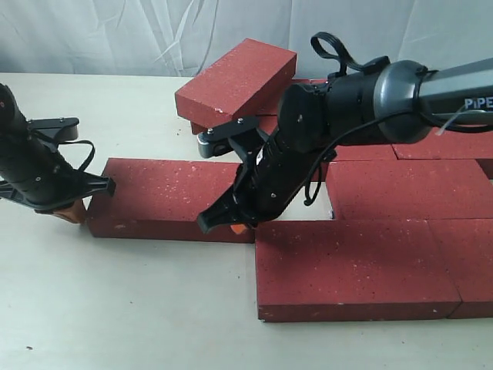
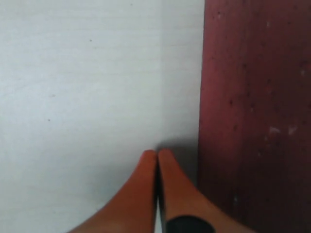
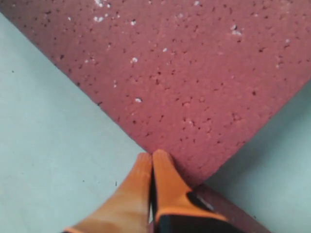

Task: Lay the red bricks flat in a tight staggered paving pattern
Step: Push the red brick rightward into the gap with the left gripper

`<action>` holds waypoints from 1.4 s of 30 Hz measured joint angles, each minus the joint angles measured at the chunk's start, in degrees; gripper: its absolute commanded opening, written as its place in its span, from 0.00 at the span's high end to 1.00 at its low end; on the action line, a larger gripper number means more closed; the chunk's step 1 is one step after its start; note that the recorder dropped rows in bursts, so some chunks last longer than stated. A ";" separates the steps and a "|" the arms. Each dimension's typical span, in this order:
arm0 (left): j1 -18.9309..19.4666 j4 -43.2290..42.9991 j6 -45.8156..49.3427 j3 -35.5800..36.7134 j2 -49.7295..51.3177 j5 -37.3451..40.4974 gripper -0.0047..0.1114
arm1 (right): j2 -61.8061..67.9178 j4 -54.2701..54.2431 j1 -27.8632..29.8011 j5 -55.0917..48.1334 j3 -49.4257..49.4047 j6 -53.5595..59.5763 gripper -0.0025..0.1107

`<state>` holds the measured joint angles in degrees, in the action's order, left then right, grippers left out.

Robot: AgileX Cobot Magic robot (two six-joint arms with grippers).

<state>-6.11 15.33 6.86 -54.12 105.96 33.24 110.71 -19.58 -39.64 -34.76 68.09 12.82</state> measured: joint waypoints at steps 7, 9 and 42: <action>0.00 2.86 2.44 0.00 0.00 0.00 0.96 | 0.48 0.96 0.00 0.49 0.43 0.15 0.98; 0.00 4.64 4.23 0.00 0.00 0.00 0.96 | 0.48 1.43 0.00 0.38 0.43 0.15 0.98; 0.00 20.19 19.55 0.00 0.00 1.90 0.96 | -7.53 32.29 0.00 -4.49 0.35 -28.47 0.98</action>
<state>-6.11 35.52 26.40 -54.12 105.96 35.14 103.18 12.70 -39.64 -39.24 68.44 -15.65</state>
